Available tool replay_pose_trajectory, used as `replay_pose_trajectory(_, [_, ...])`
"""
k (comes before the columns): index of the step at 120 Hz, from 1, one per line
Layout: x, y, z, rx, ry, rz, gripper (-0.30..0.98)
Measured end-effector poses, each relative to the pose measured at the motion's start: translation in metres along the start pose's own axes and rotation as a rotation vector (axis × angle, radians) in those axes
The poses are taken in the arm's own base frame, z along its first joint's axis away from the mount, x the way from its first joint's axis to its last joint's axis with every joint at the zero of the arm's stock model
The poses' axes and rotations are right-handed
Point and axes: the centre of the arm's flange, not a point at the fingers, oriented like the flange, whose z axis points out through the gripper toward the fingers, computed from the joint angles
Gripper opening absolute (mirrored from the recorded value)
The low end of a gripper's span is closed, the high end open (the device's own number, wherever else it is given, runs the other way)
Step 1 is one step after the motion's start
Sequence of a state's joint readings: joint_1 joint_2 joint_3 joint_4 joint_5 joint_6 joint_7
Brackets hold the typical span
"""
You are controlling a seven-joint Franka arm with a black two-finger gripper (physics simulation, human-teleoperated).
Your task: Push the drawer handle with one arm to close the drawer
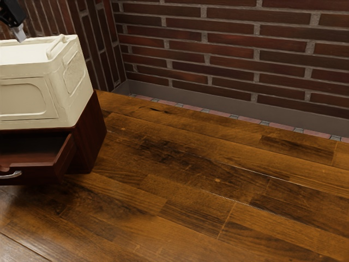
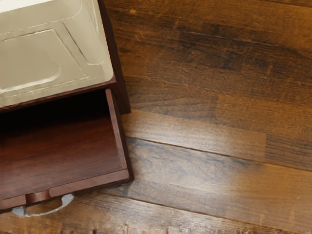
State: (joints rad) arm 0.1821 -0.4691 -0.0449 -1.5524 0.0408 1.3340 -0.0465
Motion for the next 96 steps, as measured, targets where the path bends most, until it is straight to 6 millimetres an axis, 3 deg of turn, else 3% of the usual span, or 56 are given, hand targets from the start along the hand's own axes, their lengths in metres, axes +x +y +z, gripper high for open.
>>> replay_pose_trajectory(20, [-0.055,-0.036,0.051,0.050,-0.140,-0.216,0.69])
replay_pose_trajectory(44, [-0.110,-0.063,0.139,0.085,-0.241,-0.409,0.69])
replay_pose_trajectory(66, [-0.134,-0.071,0.200,0.091,-0.248,-0.493,0.69])
replay_pose_trajectory(77, [-0.150,-0.085,0.230,0.064,-0.252,-0.551,0.69])
replay_pose_trajectory(96, [-0.162,-0.094,0.271,0.056,-0.268,-0.611,0.69])
